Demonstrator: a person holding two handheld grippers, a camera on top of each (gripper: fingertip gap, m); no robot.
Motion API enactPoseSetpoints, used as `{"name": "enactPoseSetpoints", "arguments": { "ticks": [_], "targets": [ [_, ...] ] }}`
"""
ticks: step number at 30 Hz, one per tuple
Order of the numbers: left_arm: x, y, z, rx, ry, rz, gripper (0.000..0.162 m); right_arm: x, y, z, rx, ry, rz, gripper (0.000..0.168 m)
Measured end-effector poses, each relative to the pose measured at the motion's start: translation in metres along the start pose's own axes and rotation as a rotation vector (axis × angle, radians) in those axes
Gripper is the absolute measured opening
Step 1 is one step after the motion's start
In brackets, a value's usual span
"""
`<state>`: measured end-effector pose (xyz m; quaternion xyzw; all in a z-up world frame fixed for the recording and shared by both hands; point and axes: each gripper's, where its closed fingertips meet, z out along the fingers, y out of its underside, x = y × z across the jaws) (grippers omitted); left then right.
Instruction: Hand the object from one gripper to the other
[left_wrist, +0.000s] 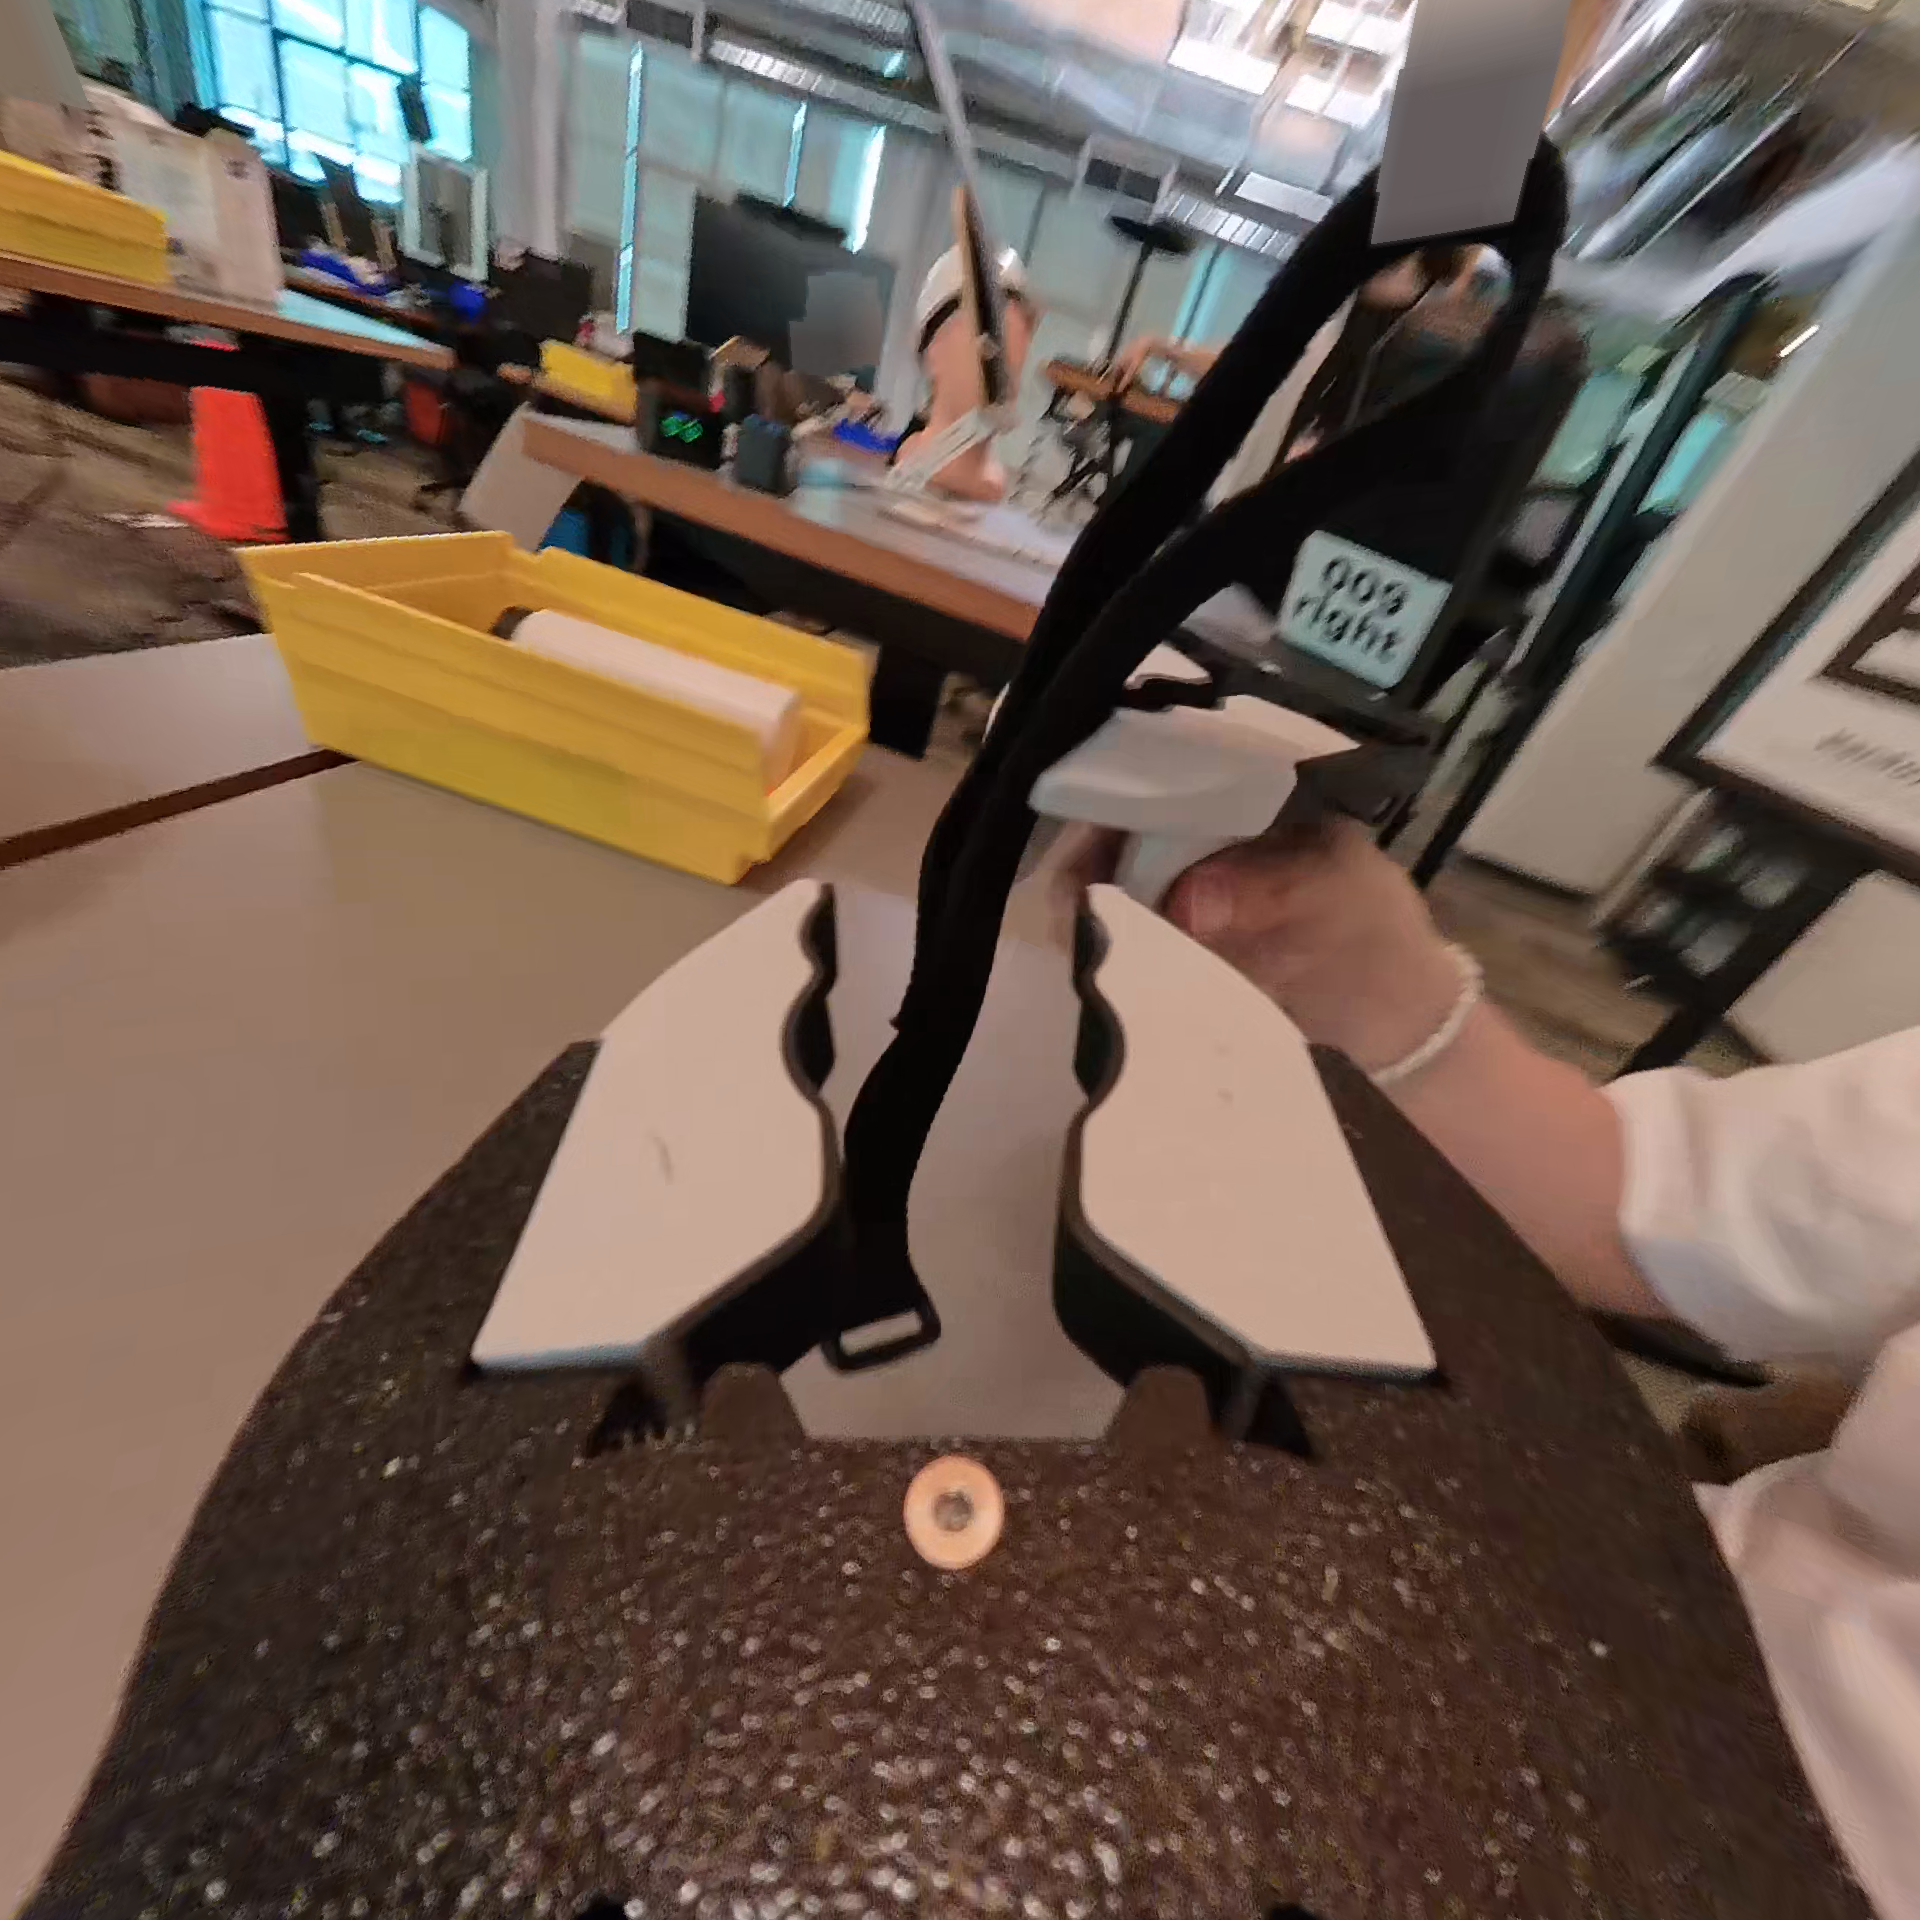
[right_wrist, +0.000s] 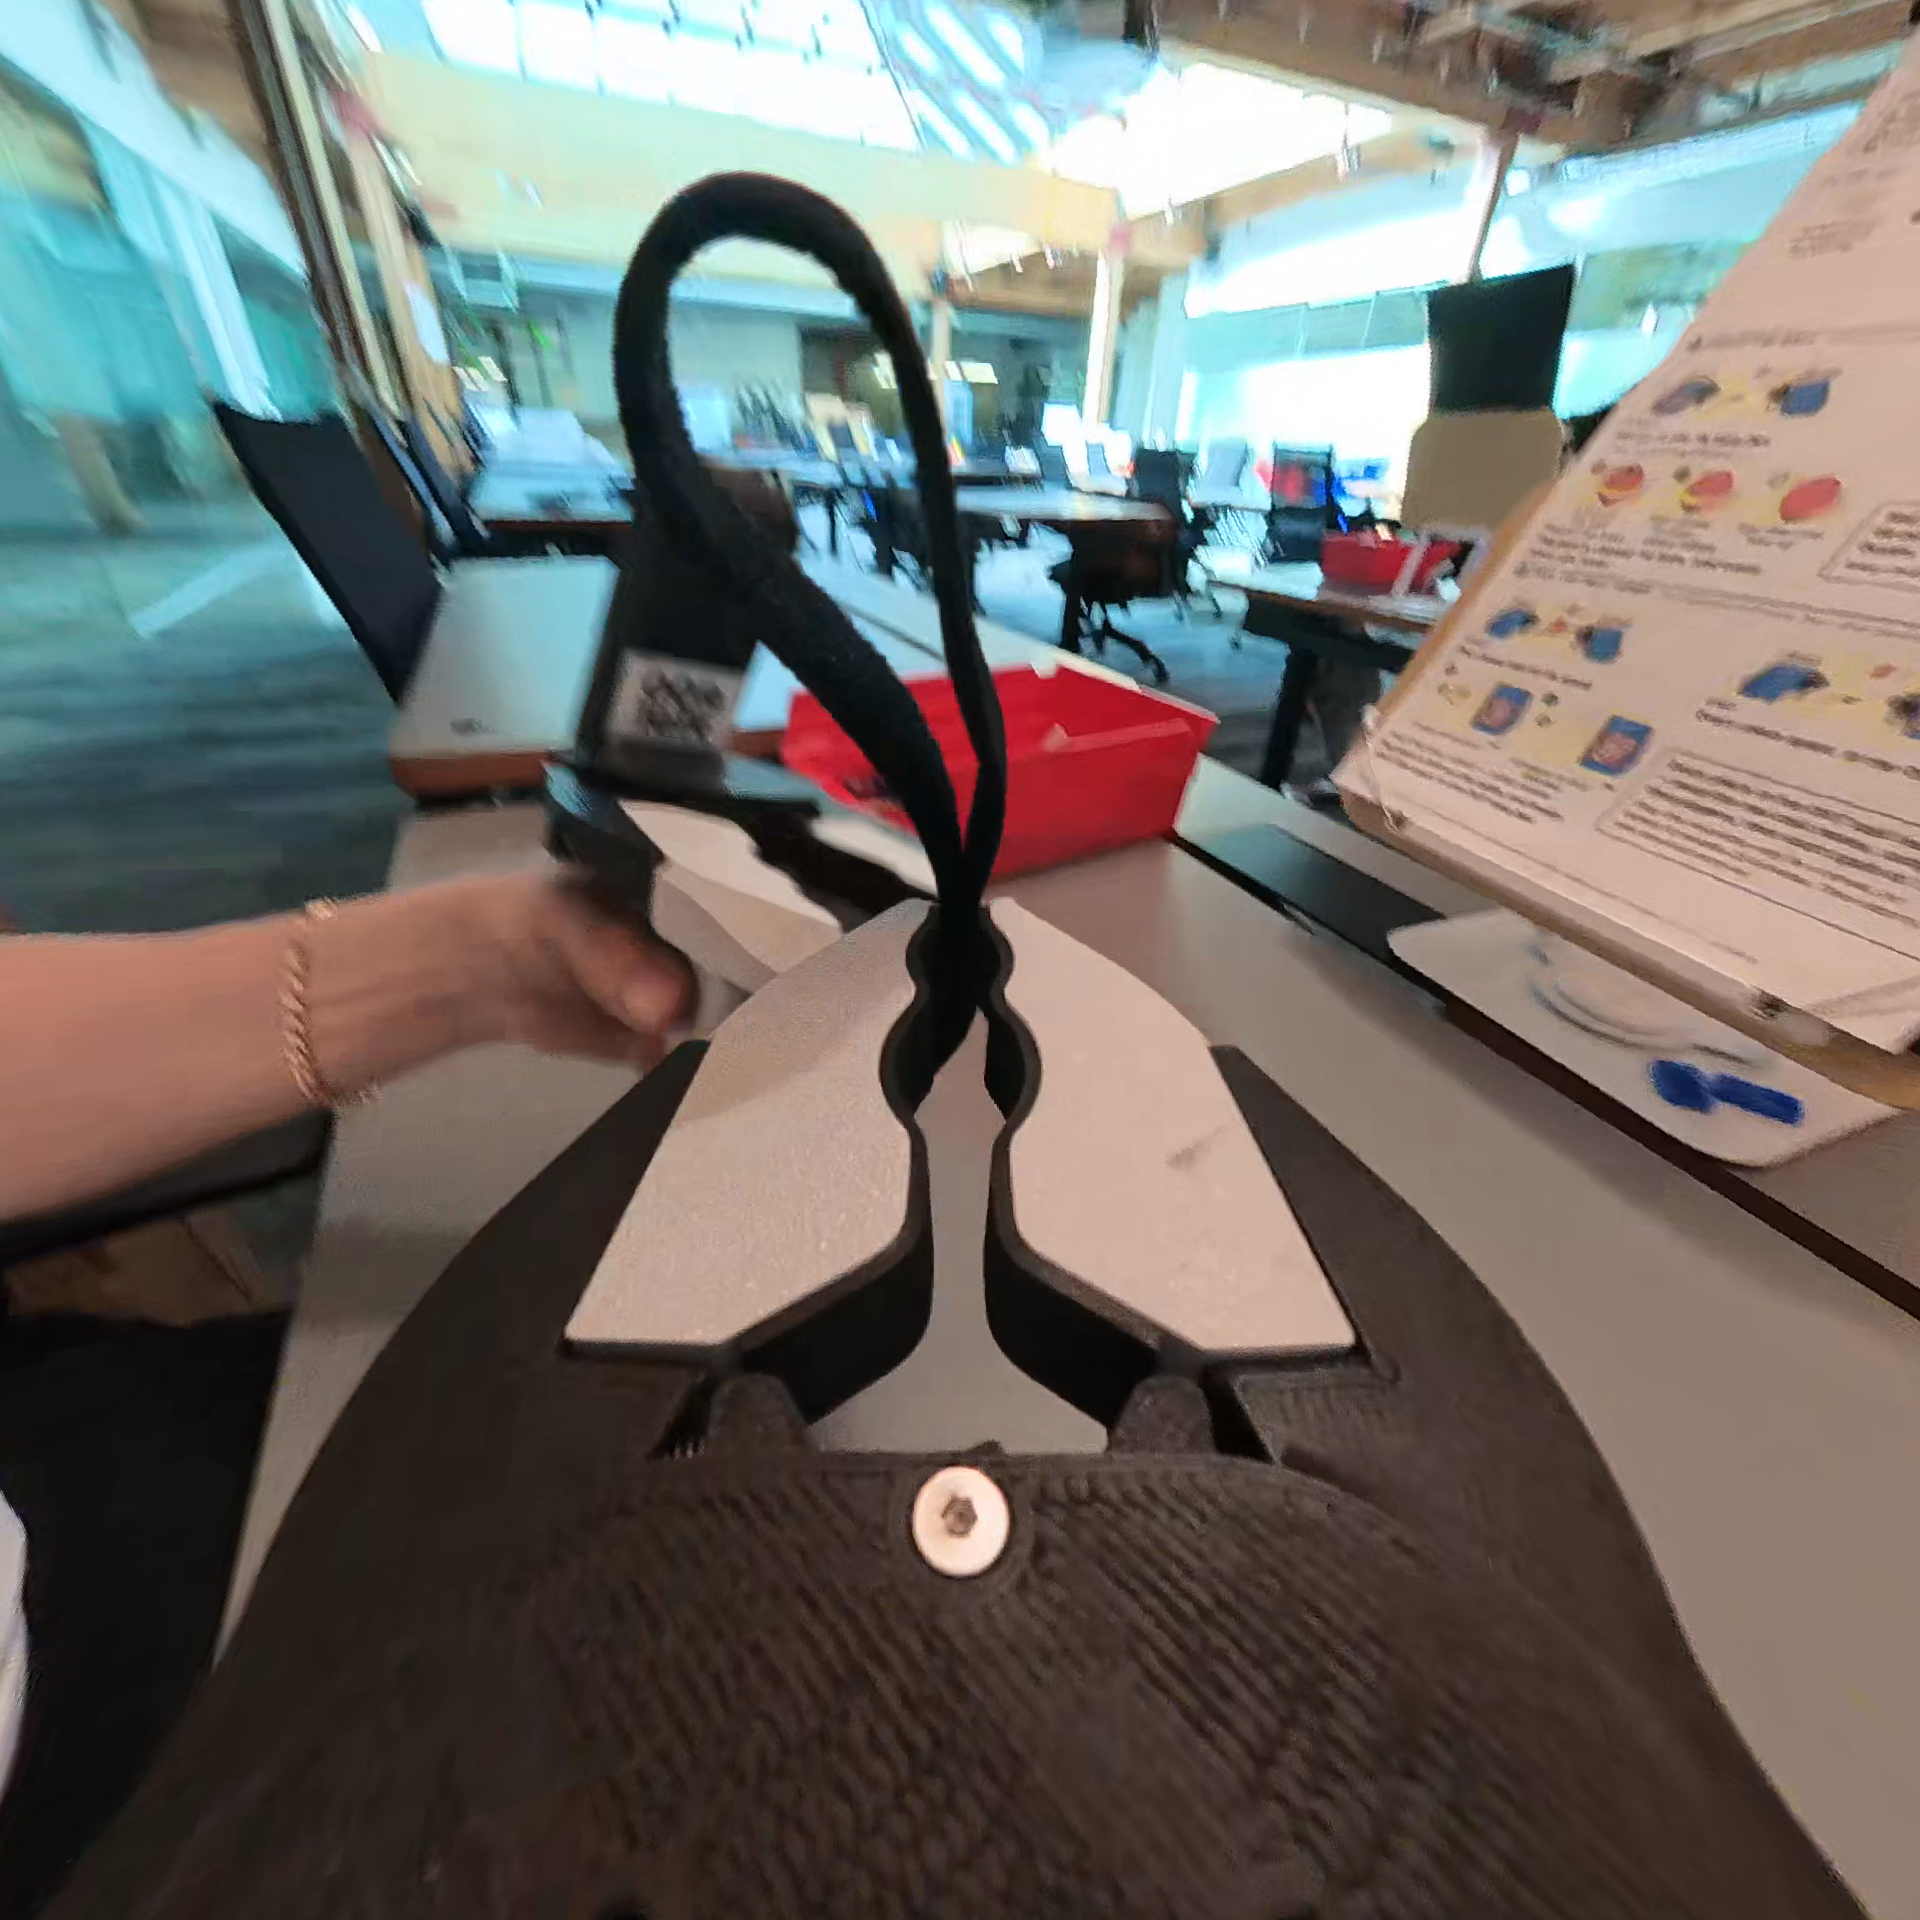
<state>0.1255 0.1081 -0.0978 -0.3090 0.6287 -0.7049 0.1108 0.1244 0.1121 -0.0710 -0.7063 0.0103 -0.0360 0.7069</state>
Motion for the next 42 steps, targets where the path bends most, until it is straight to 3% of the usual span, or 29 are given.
{"name": "enactPoseSetpoints", "arguments": {
  "ticks": [4, 8, 12, 13, 16, 20, 23, 26, 28, 31, 33, 37, 40, 42],
  "targets": [
    [0.012, -0.011, -0.006, -0.111, -0.002, 0.233, 0.041, 0.004, 0.031, -0.003, -0.234, 0.015, -0.07, 0.004],
    [0.016, -0.003, -0.001, -0.285, 0.049, 0.347, 0.041, -0.012, 0.043, 0.003, -0.303, -0.067, -0.095, 0.005],
    [0.012, 0.002, -0.002, -0.323, 0.082, 0.37, 0.013, -0.022, 0.05, 0.003, -0.339, -0.119, -0.086, 0.005],
    [0.013, 0.001, -0.002, -0.306, 0.092, 0.362, 0.015, -0.021, 0.05, 0.002, -0.337, -0.126, -0.084, 0.005],
    [0.01, -0.002, -0.002, -0.254, 0.114, 0.251, 0.042, -0.023, 0.043, 0.0, -0.297, -0.156, -0.069, 0.005],
    [0.021, 0.002, -0.006, -0.252, 0.231, 0.192, 0.035, -0.037, 0.046, -0.002, -0.301, -0.256, -0.033, 0.004],
    [0.025, 0.01, -0.008, -0.318, 0.278, 0.203, 0.006, -0.034, 0.054, 0.0, -0.342, -0.239, -0.042, 0.005],
    [0.022, 0.007, -0.006, -0.32, 0.252, 0.23, 0.005, -0.029, 0.052, 0.002, -0.315, -0.215, -0.032, 0.005],
    [0.013, -0.006, -0.003, -0.261, 0.185, 0.227, 0.004, -0.017, 0.043, 0.004, -0.25, -0.123, -0.024, 0.012],
    [-0.01, -0.04, -0.005, -0.075, 0.037, 0.188, 0.005, 0.007, 0.03, 0.003, -0.183, 0.05, 0.025, 0.045],
    [-0.027, -0.065, -0.012, 0.083, -0.067, 0.15, 0.005, 0.014, 0.022, 0.003, -0.131, 0.11, 0.073, 0.045],
    [-0.042, -0.1, -0.032, 0.371, -0.151, 0.072, 0.004, -0.019, 0.007, 0.011, -0.016, -0.104, 0.242, 0.029],
    [-0.029, -0.11, -0.034, 0.498, -0.032, -0.037, 0.004, -0.038, -0.003, 0.022, 0.145, -0.289, 0.455, 0.034],
    [-0.018, -0.109, -0.031, 0.528, 0.046, -0.077, 0.004, -0.027, -0.01, 0.026, 0.305, -0.278, 0.593, 0.042]
  ]
}}
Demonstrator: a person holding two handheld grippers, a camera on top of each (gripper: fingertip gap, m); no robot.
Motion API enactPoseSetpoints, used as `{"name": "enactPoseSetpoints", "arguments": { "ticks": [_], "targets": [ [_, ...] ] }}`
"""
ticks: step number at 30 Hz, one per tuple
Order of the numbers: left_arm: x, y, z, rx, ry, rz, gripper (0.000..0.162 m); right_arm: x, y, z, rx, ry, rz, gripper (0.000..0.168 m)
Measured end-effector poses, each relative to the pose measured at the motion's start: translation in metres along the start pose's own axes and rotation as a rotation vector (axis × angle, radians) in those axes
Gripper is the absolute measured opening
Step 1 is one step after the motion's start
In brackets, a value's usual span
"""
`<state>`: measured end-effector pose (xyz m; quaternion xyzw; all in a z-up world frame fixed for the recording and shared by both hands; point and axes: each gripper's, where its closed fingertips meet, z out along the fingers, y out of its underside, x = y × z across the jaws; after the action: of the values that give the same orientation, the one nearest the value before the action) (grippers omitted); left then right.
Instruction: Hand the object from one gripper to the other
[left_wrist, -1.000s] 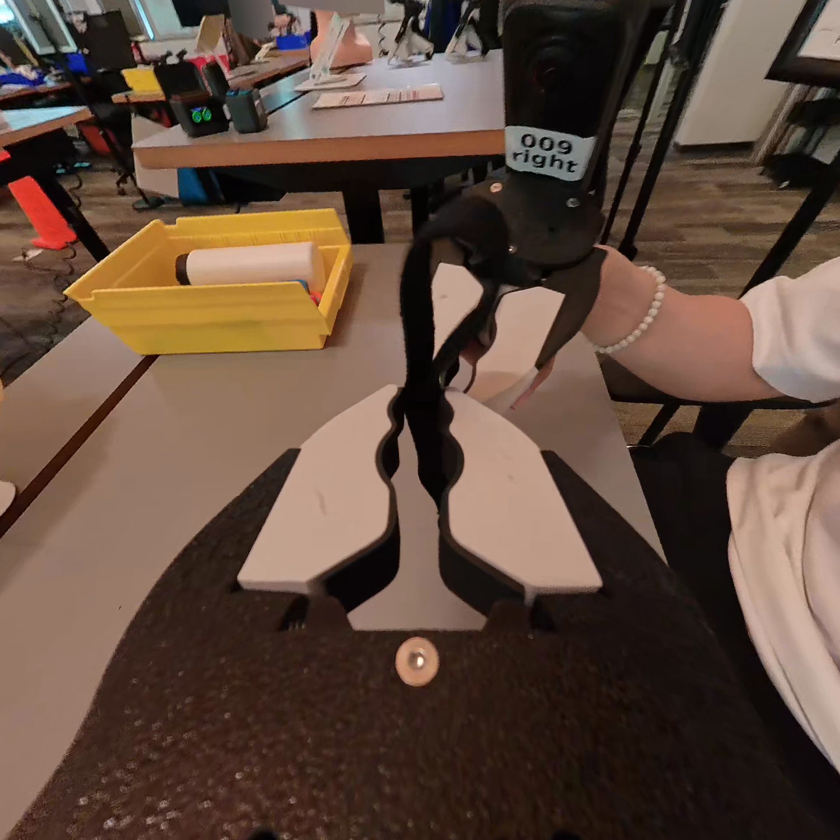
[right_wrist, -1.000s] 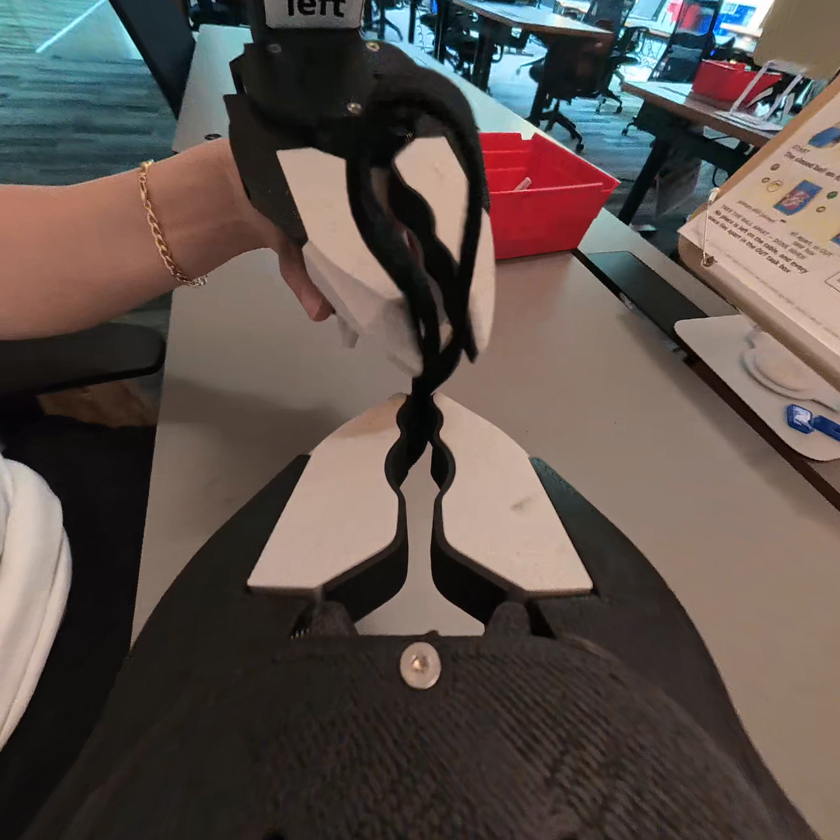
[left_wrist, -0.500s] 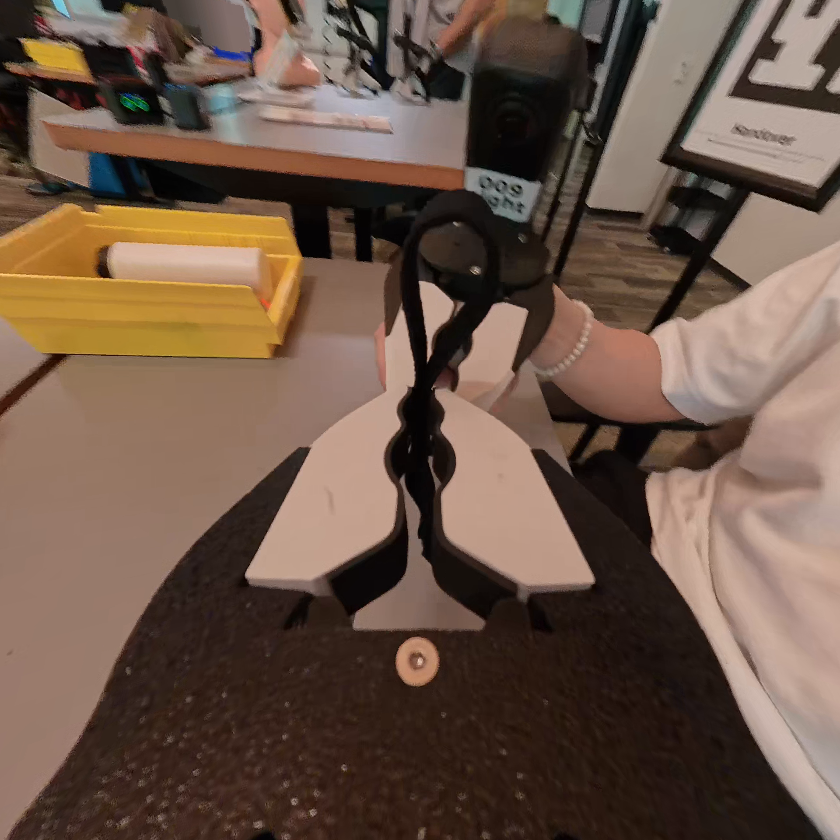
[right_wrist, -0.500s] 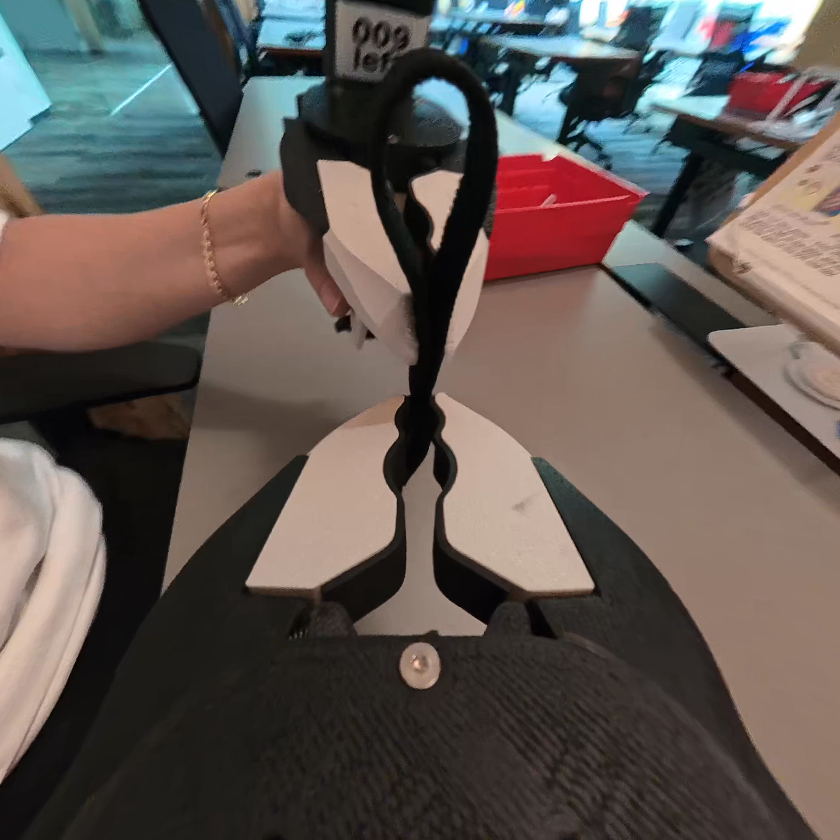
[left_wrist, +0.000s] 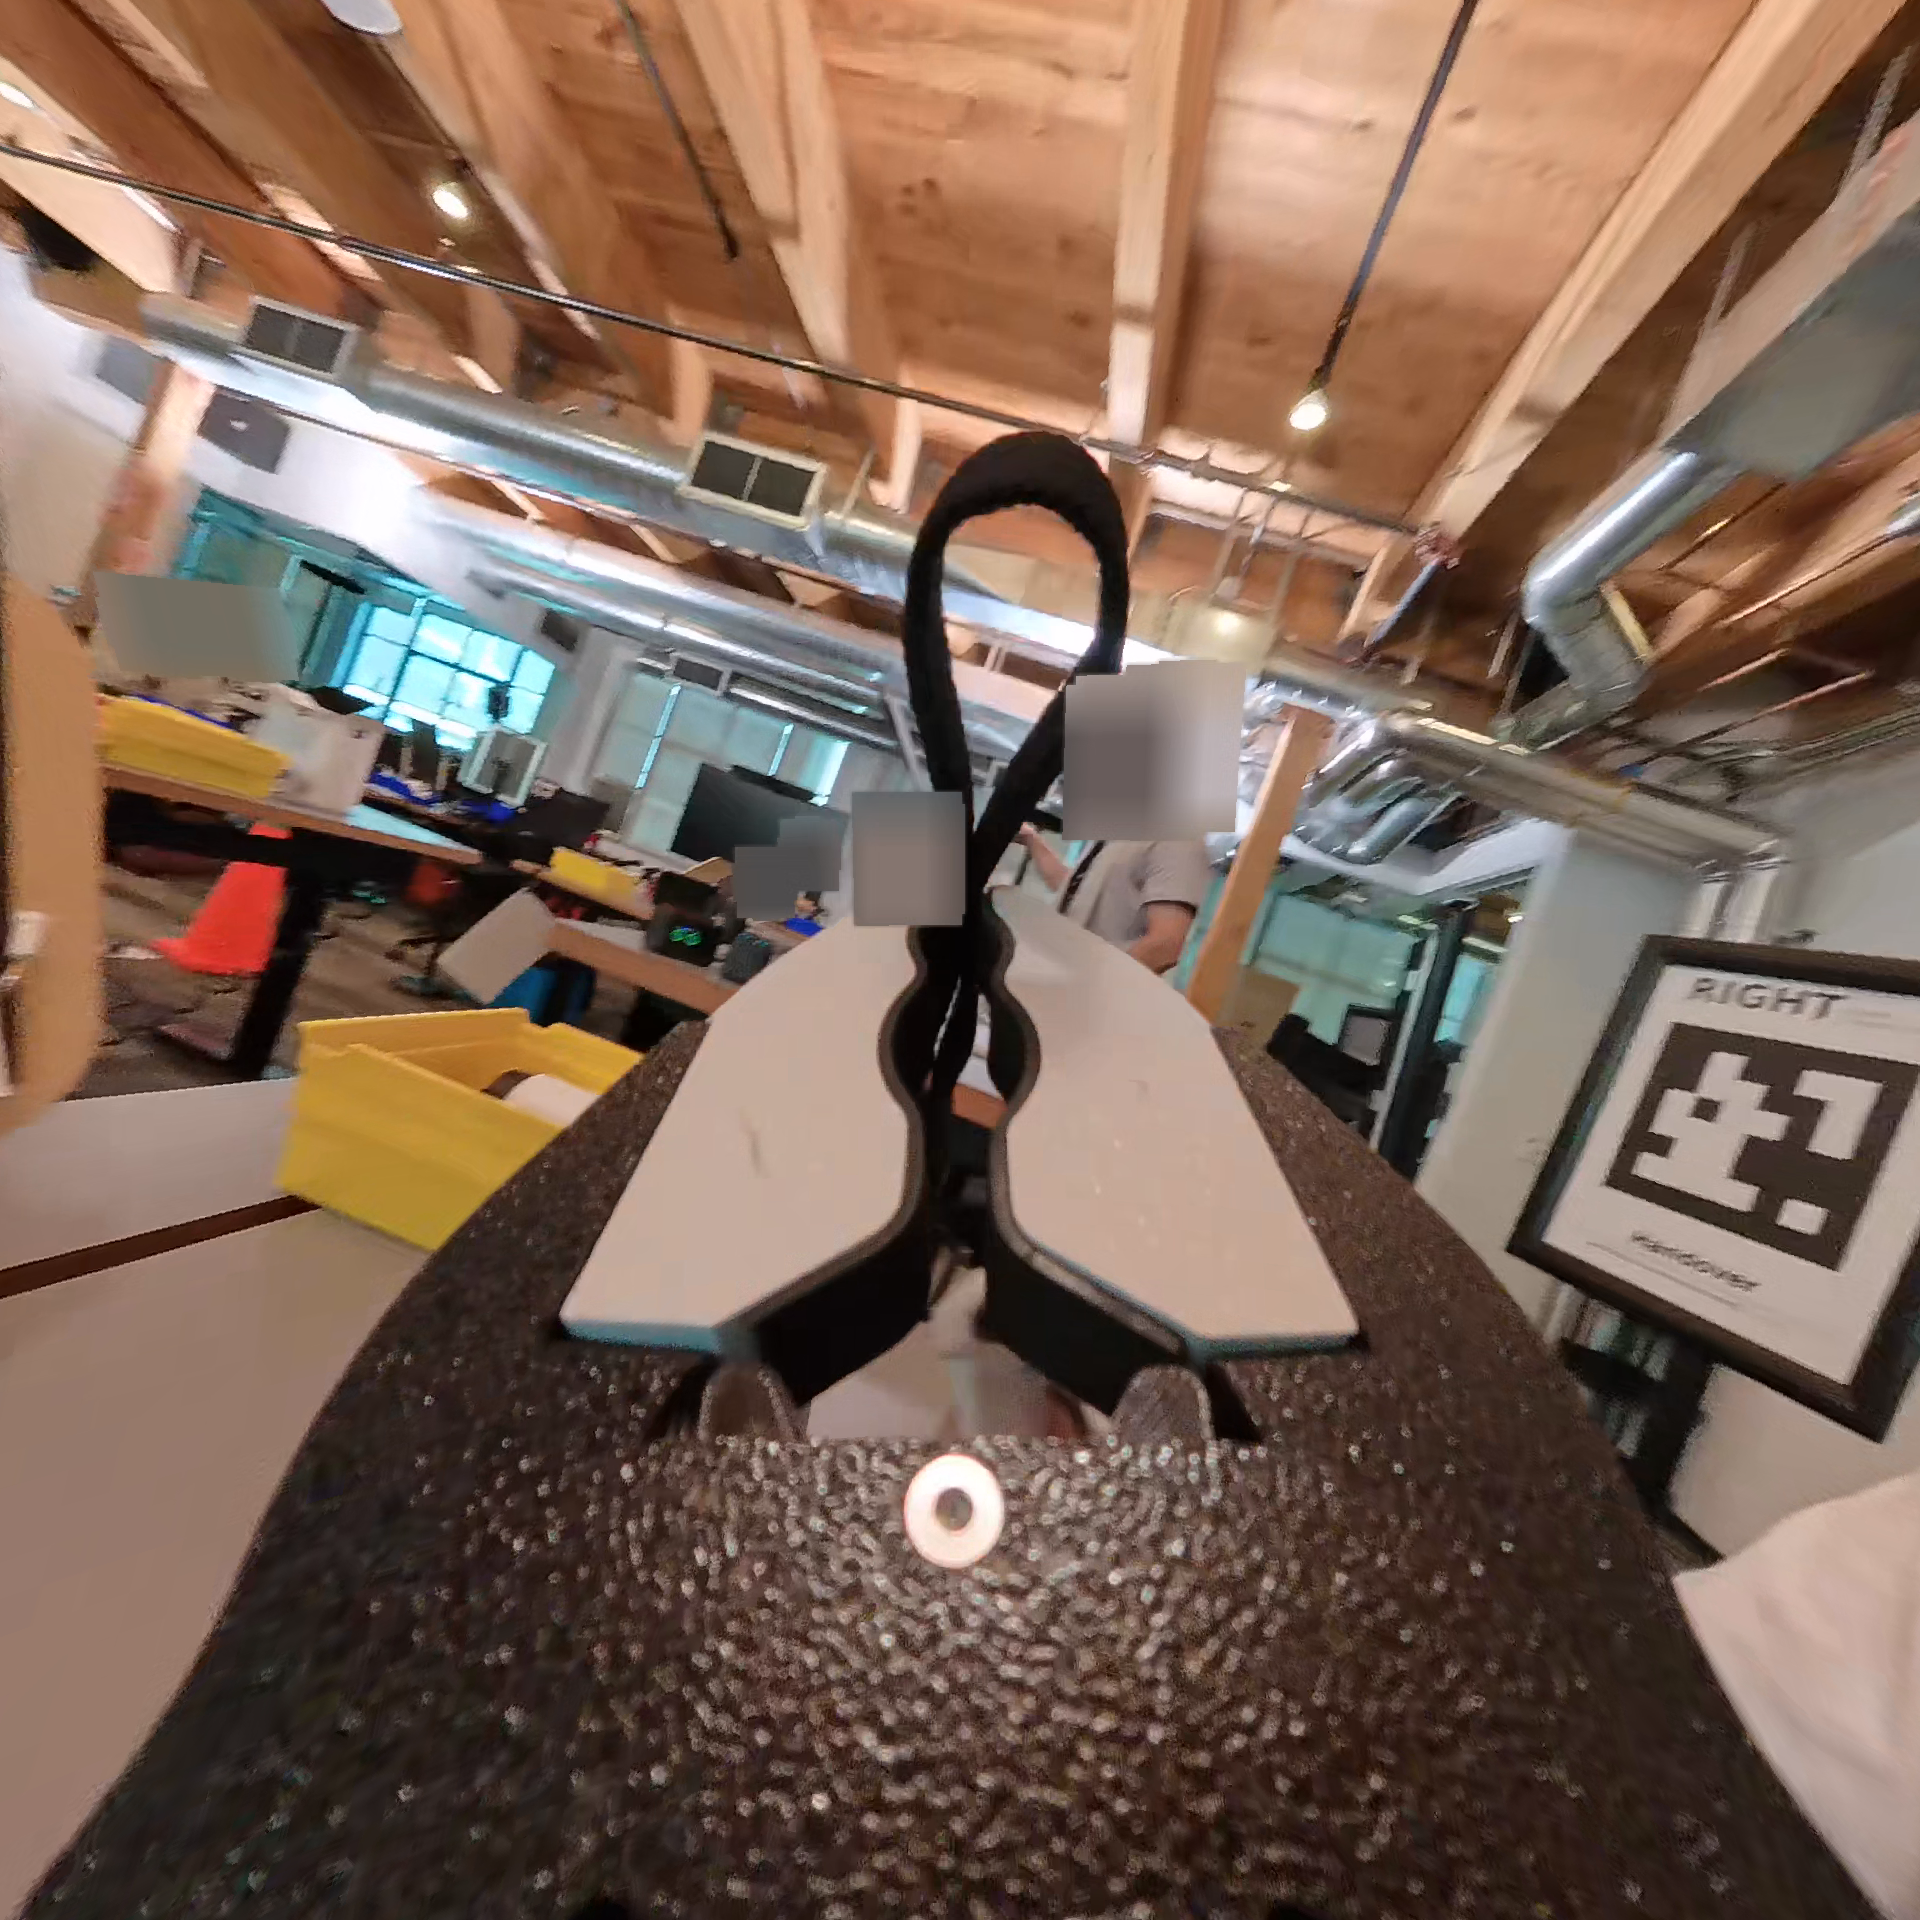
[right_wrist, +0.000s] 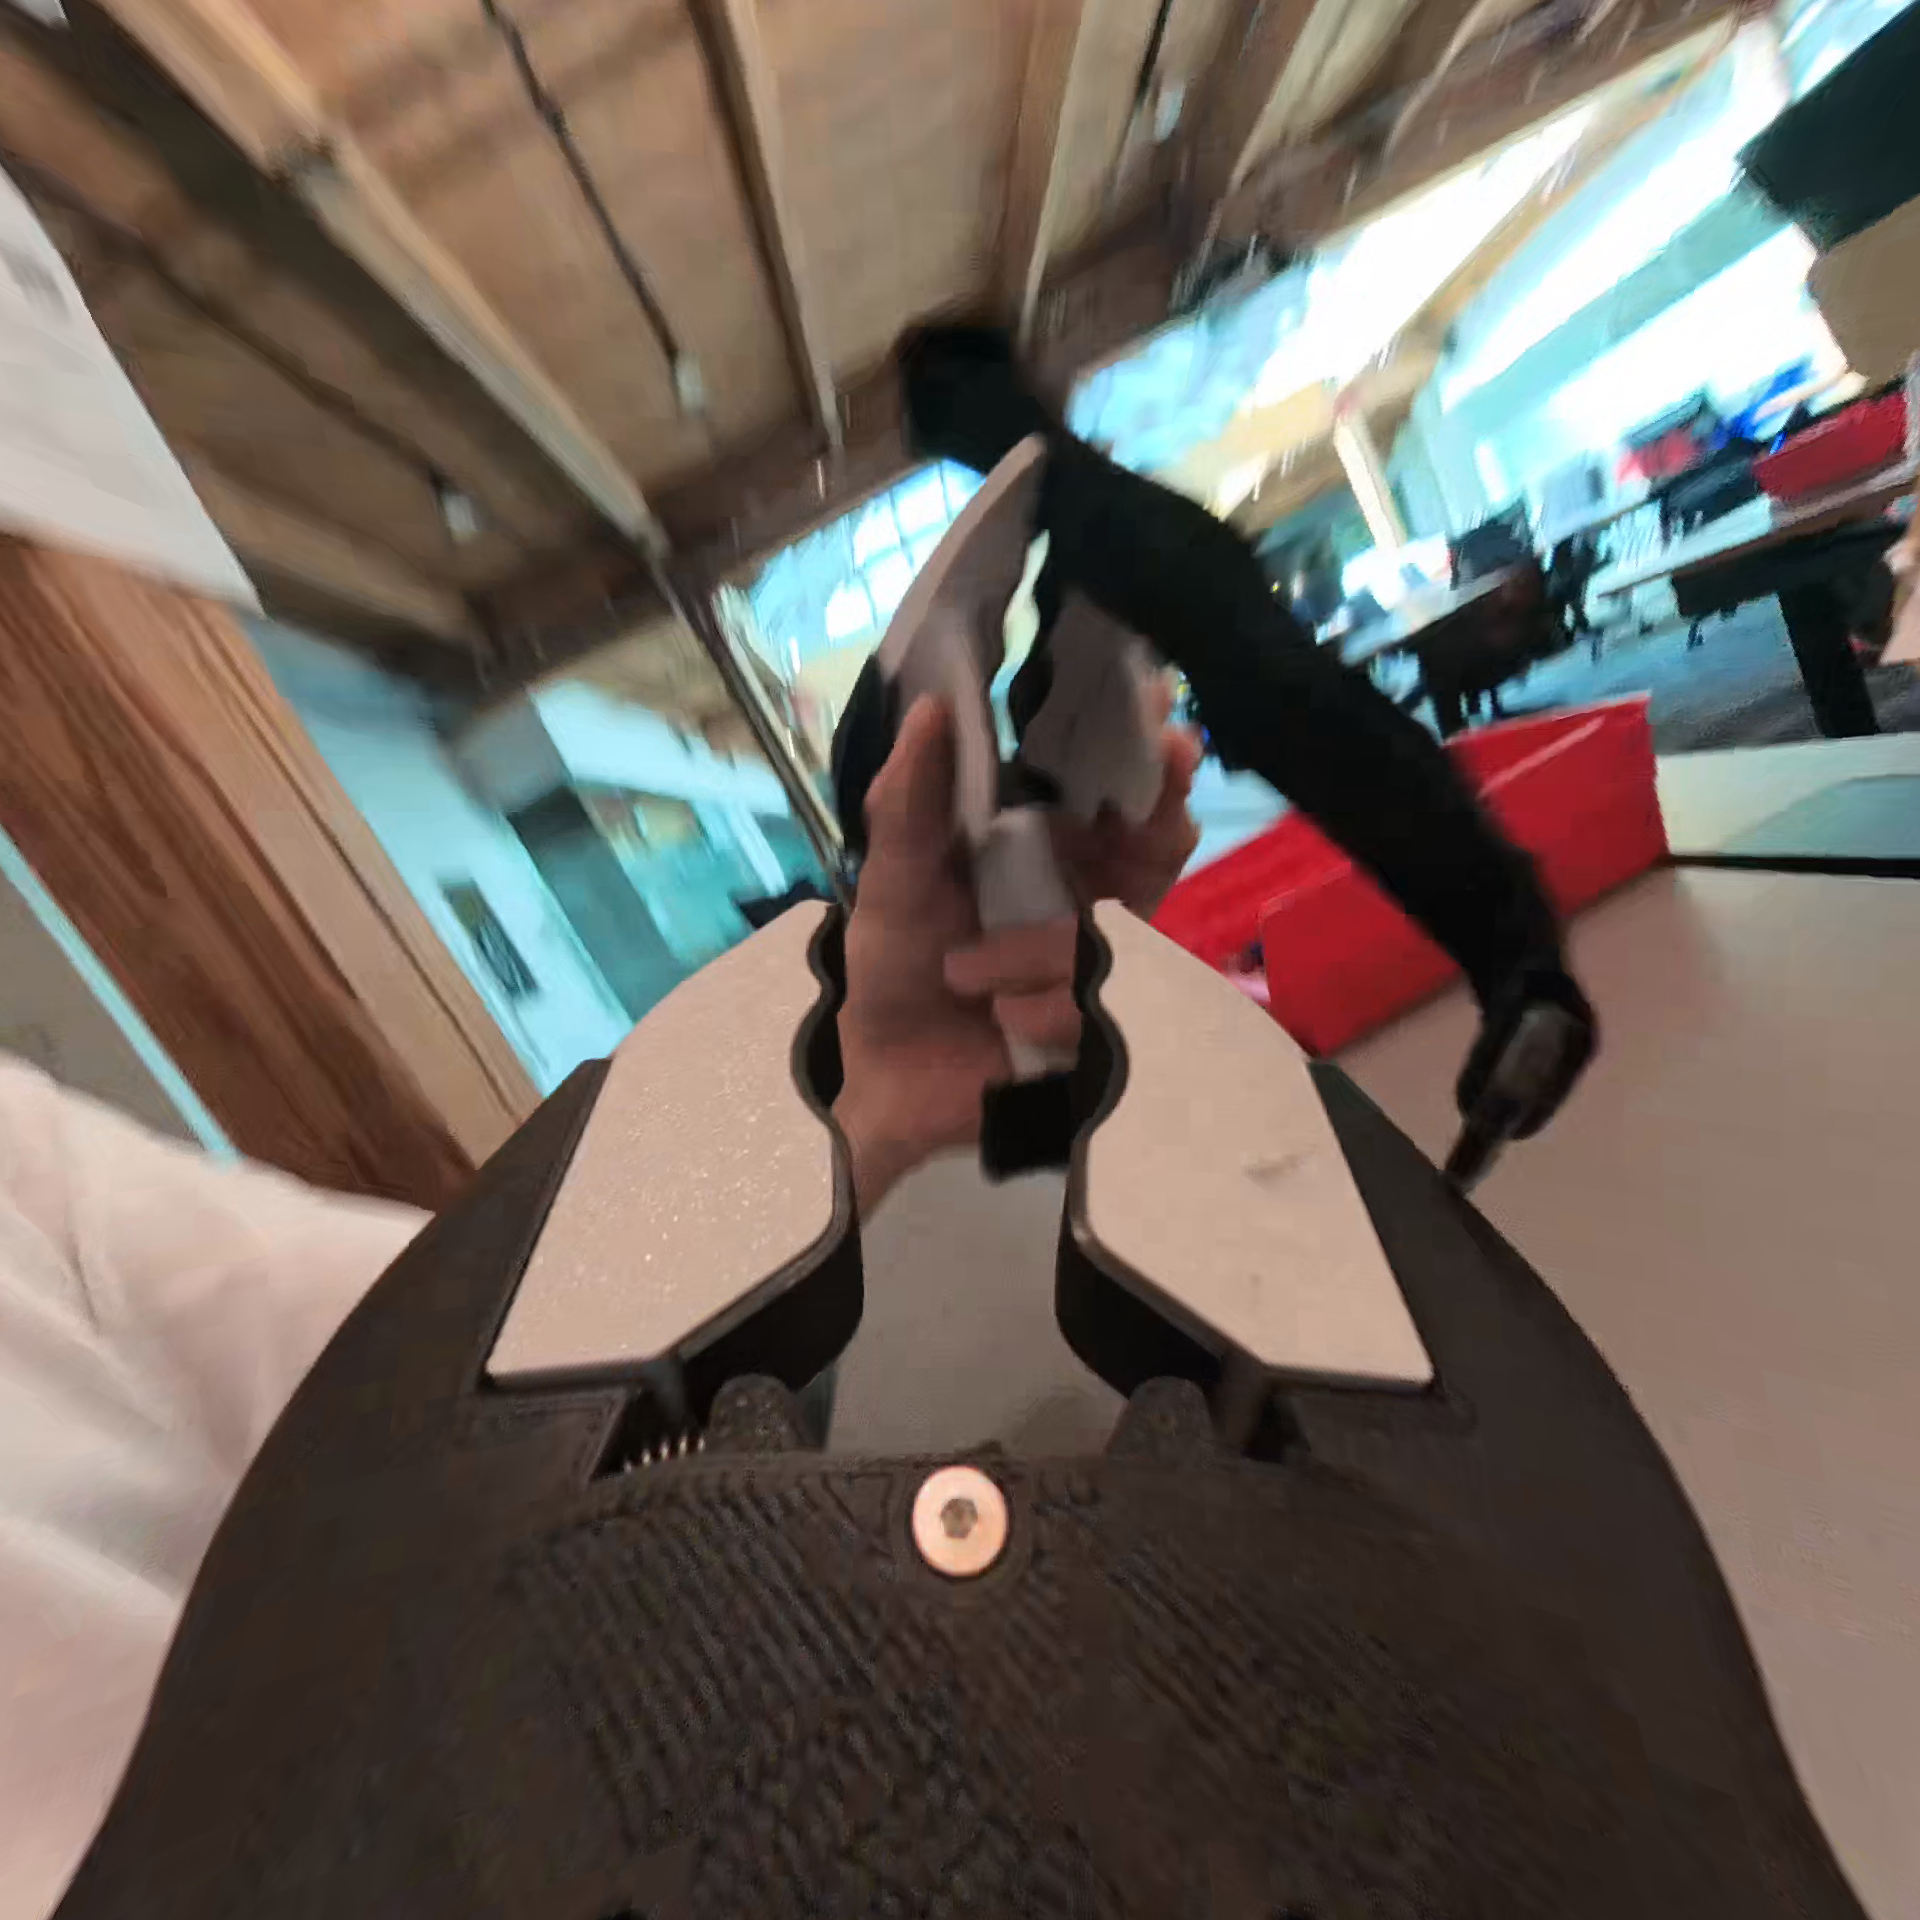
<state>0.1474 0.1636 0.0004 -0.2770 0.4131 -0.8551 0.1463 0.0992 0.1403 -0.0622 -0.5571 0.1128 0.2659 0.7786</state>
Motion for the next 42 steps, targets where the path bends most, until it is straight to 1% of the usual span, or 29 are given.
{"name": "enactPoseSetpoints", "arguments": {
  "ticks": [2, 3, 5, 7, 9, 11, 13, 17, 21, 24, 27, 28, 30, 32, 33, 34, 36, 37, 40, 42],
  "targets": [
    [0.007, 0.004, 0.001, 0.022, 0.027, -0.024, 0.005, 0.011, -0.018, -0.006, 0.184, 0.02, 0.077, 0.042],
    [0.009, 0.006, 0.001, 0.029, 0.032, -0.026, 0.005, 0.015, -0.025, -0.012, 0.256, 0.027, 0.085, 0.04],
    [0.013, 0.01, 0.002, 0.039, 0.042, -0.033, 0.005, 0.019, -0.037, -0.021, 0.344, 0.046, 0.057, 0.038],
    [0.018, 0.011, 0.003, 0.08, 0.062, -0.08, 0.004, 0.018, -0.037, -0.022, 0.344, 0.047, 0.024, 0.04],
    [0.022, 0.013, 0.007, 0.098, 0.077, -0.102, 0.004, 0.013, -0.032, -0.017, 0.33, 0.009, 0.038, 0.048],
    [0.025, 0.016, 0.011, 0.103, 0.085, -0.097, 0.004, 0.013, -0.03, -0.015, 0.36, 0.005, 0.069, 0.045],
    [0.029, 0.02, 0.015, 0.091, 0.107, -0.11, 0.005, 0.012, -0.027, -0.014, 0.367, -0.012, 0.078, 0.045],
    [0.027, 0.03, 0.014, 0.077, 0.084, -0.121, 0.005, 0.009, -0.05, -0.034, 0.541, -0.006, 0.026, 0.025],
    [0.026, 0.035, 0.01, 0.092, 0.082, -0.159, 0.005, 0.011, -0.049, -0.035, 0.506, 0.03, -0.048, 0.011],
    [0.029, 0.039, 0.009, 0.083, 0.095, -0.165, 0.005, 0.014, -0.048, -0.037, 0.492, 0.043, -0.058, 0.005],
    [0.027, 0.042, 0.003, 0.03, 0.081, -0.146, 0.008, 0.015, -0.049, -0.037, 0.398, 0.07, -0.13, 0.005],
    [0.024, 0.044, 0.0, -0.003, 0.056, -0.106, 0.017, 0.014, -0.052, -0.038, 0.365, 0.076, -0.153, 0.004],
    [0.015, 0.044, -0.009, -0.082, -0.018, 0.032, 0.038, 0.016, -0.058, -0.042, 0.275, 0.134, -0.235, 0.004],
    [0.0, 0.042, -0.02, -0.21, -0.126, 0.241, 0.059, 0.02, -0.056, -0.045, 0.13, 0.174, -0.292, 0.003],
    [-0.007, 0.04, -0.025, -0.285, -0.175, 0.349, 0.064, 0.022, -0.052, -0.046, 0.045, 0.187, -0.314, 0.003],
    [-0.009, 0.04, -0.029, -0.363, -0.193, 0.431, 0.063, 0.024, -0.048, -0.048, -0.031, 0.213, -0.351, 0.004],
    [-0.006, 0.043, -0.031, -0.533, -0.193, 0.518, 0.066, 0.03, -0.037, -0.052, -0.17, 0.262, -0.426, 0.003],
    [0.0, 0.048, -0.03, -0.623, -0.163, 0.543, 0.06, 0.032, -0.028, -0.053, -0.249, 0.273, -0.446, 0.004],
    [0.024, 0.075, -0.023, -0.855, -0.025, 0.633, 0.032, 0.04, -0.004, -0.053, -0.438, 0.325, -0.513, 0.004],
    [0.029, 0.096, -0.021, -1.0, 0.032, 0.69, 0.032, 0.038, 0.007, -0.048, -0.494, 0.309, -0.552, 0.004]
  ]
}}
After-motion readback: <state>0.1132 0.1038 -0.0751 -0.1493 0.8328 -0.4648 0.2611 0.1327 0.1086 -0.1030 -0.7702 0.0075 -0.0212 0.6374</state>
